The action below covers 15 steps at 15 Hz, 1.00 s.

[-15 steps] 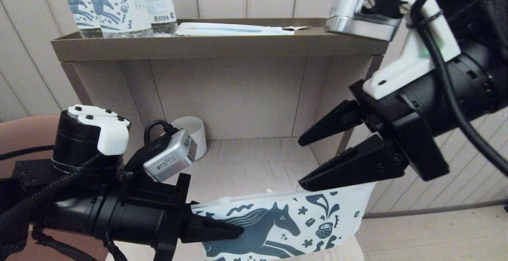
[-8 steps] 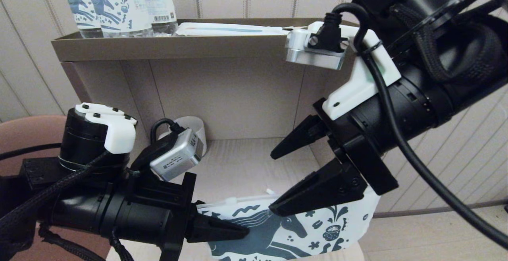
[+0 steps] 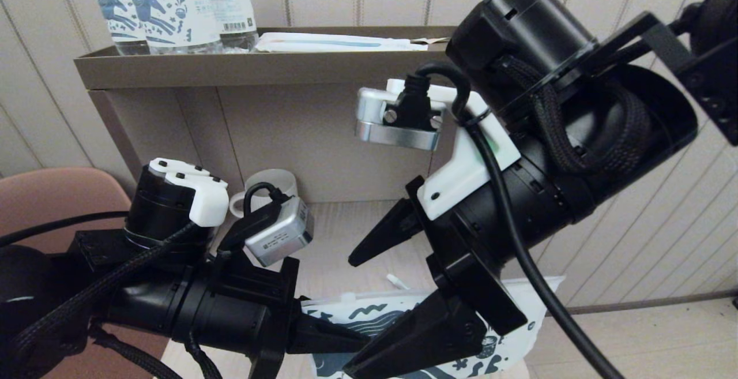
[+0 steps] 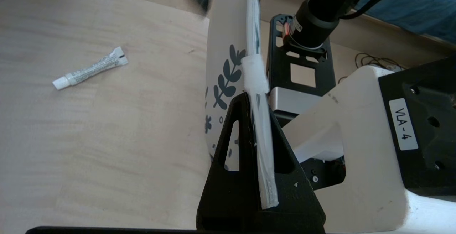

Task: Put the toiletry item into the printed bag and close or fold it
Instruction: Open the storage bag

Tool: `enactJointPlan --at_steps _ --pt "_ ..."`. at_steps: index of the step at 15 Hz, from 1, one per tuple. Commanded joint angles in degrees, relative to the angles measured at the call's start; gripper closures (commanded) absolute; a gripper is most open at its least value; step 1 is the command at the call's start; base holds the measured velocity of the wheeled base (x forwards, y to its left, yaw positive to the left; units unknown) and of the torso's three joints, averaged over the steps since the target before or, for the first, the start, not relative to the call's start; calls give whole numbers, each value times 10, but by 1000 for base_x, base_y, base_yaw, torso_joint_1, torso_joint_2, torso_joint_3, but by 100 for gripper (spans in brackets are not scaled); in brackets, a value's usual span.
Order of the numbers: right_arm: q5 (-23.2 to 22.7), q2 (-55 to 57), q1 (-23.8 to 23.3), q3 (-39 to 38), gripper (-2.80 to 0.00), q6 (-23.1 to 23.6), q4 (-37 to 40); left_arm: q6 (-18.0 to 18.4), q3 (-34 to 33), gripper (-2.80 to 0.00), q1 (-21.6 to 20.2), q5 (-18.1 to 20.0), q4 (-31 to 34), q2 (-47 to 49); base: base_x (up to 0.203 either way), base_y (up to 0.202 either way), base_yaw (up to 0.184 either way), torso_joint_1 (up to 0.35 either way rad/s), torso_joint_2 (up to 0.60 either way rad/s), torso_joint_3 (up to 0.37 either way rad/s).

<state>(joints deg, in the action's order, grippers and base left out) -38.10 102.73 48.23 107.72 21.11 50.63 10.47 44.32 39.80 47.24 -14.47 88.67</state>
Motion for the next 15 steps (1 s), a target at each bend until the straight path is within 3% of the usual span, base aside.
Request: enactJointPlan --at_steps 1,15 --pt "-4 1 1 -9 -280 2 0 1 0 0 0 2 -1 -2 0 0 0 0 0 0" --pt "-33 0 -2 -58 -280 -5 -49 -6 5 0 -3 -1 -4 -10 0 0 0 0 0 0"
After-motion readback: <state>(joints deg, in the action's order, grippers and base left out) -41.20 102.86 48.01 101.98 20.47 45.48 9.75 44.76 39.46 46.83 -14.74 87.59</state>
